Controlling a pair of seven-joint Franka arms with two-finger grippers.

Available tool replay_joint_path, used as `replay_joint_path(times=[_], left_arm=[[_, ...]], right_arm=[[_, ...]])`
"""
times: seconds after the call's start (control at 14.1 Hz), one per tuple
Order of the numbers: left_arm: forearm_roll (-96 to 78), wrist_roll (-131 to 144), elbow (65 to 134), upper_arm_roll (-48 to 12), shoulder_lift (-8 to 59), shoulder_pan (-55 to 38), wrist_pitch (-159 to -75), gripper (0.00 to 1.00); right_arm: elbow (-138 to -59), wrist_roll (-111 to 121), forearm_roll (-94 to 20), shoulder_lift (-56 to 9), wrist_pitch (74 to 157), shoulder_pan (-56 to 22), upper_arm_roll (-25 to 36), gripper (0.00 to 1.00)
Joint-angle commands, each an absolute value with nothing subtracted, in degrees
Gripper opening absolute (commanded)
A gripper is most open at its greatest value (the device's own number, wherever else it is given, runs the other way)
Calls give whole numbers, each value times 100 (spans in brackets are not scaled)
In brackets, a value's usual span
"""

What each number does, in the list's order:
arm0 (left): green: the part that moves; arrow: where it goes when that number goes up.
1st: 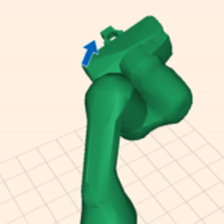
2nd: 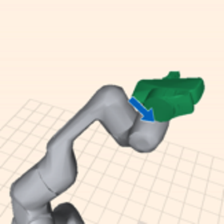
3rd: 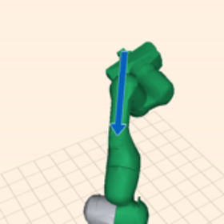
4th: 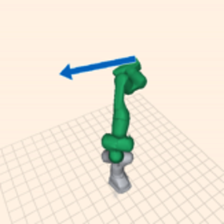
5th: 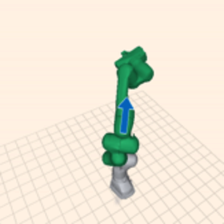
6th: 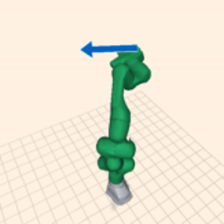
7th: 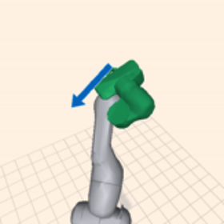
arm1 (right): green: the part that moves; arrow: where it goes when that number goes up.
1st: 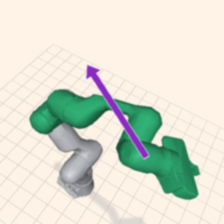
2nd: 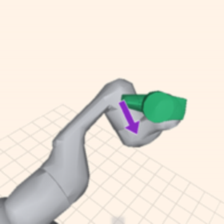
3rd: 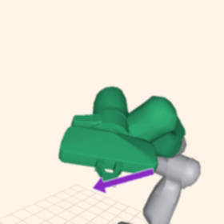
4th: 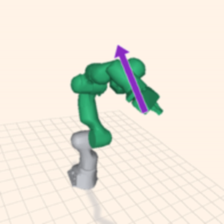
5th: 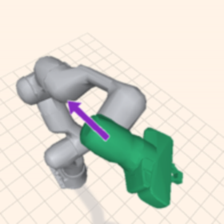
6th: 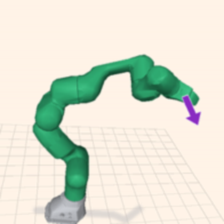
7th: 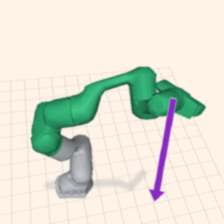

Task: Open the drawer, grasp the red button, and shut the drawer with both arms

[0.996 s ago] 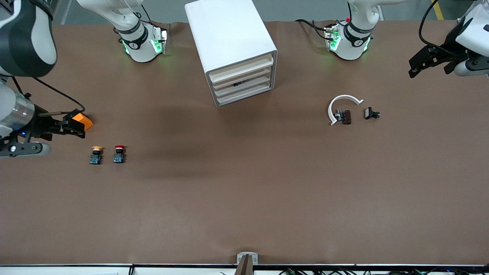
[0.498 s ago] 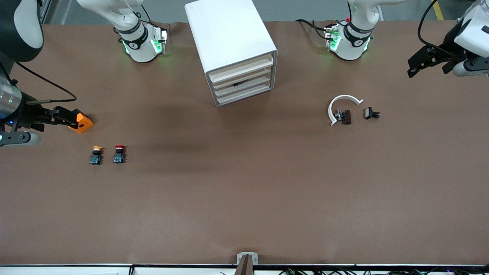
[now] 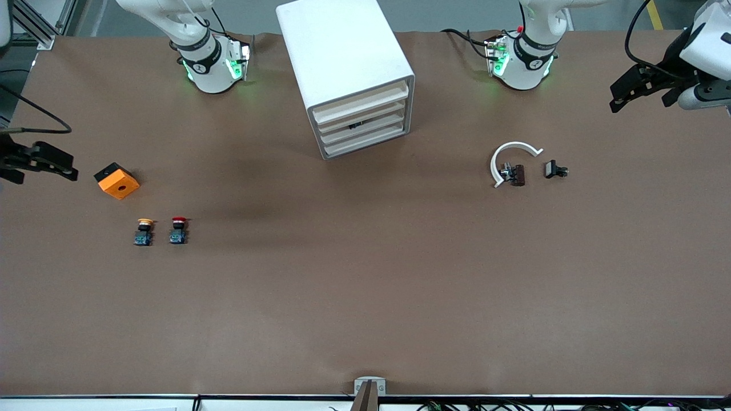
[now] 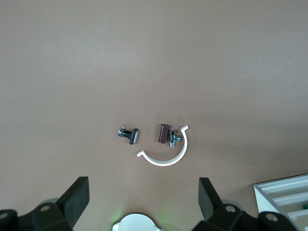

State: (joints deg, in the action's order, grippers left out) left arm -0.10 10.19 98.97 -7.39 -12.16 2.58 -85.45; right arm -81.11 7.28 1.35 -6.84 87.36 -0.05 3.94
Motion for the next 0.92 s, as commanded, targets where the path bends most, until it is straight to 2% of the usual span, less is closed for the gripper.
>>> replay_joint_path(times=[0.0,0.14,0.85], left_arm=[[-105,896,10020,-738,-1362,316,-8543,100],[-88,896,10020,-729,-1362,369,-8543,100],[-18,888,9879,-738,-1275,501,-8543,100]], right_arm=[[-8585,773,53,-335,8894,-9,360,100],[-9086,782,53,156,9061,87,352,100],[-9000,773,53,62,9009,35,334,100]])
